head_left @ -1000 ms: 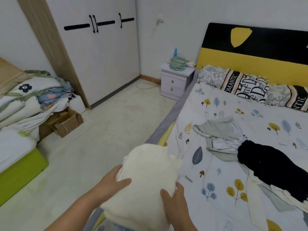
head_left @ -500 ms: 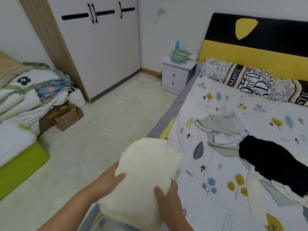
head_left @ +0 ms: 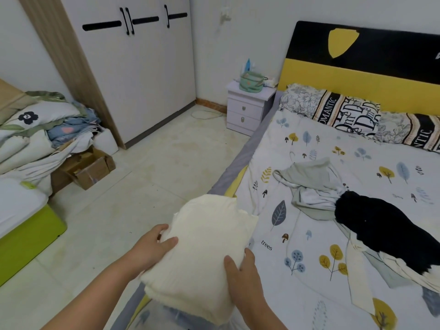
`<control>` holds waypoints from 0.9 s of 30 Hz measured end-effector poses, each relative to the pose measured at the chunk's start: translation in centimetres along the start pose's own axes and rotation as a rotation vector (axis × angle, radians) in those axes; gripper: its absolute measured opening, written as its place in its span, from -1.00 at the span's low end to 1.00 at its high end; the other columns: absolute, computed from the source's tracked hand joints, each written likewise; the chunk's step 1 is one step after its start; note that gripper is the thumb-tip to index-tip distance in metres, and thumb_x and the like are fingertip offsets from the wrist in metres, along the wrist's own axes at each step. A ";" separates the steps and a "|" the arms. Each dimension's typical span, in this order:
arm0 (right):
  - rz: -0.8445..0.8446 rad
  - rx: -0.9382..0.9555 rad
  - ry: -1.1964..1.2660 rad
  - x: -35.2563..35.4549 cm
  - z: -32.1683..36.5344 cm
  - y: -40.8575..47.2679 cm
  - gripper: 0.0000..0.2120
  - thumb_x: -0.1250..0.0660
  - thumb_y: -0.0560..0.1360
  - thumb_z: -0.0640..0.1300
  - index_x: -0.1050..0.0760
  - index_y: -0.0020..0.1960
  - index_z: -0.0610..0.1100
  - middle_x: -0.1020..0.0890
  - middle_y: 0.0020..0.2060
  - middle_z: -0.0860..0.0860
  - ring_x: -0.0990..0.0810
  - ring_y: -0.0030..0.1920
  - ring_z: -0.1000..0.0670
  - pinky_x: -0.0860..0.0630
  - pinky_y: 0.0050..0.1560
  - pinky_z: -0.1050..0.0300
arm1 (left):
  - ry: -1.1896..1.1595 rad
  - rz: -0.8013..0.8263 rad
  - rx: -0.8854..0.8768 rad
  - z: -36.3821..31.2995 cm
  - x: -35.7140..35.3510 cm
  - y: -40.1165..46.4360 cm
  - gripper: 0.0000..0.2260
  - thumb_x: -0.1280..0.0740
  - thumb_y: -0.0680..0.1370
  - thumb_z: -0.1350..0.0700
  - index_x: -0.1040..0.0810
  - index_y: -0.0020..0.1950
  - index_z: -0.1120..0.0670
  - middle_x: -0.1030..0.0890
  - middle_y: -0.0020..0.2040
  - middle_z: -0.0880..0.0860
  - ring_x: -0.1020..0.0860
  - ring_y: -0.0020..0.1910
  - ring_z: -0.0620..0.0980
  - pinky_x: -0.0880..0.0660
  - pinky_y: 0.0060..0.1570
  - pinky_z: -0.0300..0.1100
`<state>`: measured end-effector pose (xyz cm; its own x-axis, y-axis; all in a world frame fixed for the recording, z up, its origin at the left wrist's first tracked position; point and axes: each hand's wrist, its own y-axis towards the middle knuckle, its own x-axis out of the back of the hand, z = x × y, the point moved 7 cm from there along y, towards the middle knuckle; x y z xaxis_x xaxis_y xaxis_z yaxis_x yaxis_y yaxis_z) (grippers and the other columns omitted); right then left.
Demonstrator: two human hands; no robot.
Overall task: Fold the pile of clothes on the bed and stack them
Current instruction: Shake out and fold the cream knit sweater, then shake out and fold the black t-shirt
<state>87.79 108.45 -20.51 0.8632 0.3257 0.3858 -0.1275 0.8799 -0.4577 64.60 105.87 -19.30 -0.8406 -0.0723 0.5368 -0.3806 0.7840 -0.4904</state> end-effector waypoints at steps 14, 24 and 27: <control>0.024 0.252 -0.421 3.5 3.5 -3.3 -0.66 -0.12 0.58 -0.02 -0.33 0.34 -0.04 -0.36 0.25 -0.02 -0.37 0.25 0.00 -0.34 0.20 0.20 | 0.327 -0.087 -0.358 -8.6 -0.1 -4.5 -0.73 -0.32 0.53 0.08 -0.47 0.23 0.00 -0.46 0.08 -0.05 -0.48 -0.05 -0.12 -0.35 -0.04 -0.26; 0.093 0.193 -0.629 13.3 -0.1 -6.4 -0.63 -0.15 0.57 -0.04 -0.32 0.37 -0.04 -0.42 0.28 -0.06 -0.40 0.27 -0.06 -0.35 0.23 0.12 | 0.472 0.226 -0.641 -16.9 -11.6 -9.7 -0.90 -0.32 0.53 0.07 -0.47 0.01 -0.09 -0.50 -0.06 -0.13 -0.46 -0.23 -0.18 -0.35 -0.18 -0.46; 0.104 0.135 -0.650 17.3 -2.6 -7.2 -0.61 -0.15 0.57 -0.02 -0.31 0.38 -0.04 -0.42 0.28 -0.06 -0.41 0.27 -0.06 -0.36 0.23 0.10 | 0.502 0.313 -0.664 -18.7 -16.0 -10.7 -0.90 -0.31 0.52 0.07 -0.44 -0.01 -0.11 -0.51 -0.09 -0.11 -0.45 -0.24 -0.17 -0.41 -0.11 -0.34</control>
<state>104.91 106.87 -12.60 0.3783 0.5159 0.7686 -0.2906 0.8545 -0.4306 89.30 110.16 -9.76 -0.5413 0.3613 0.7593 0.2711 0.9297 -0.2492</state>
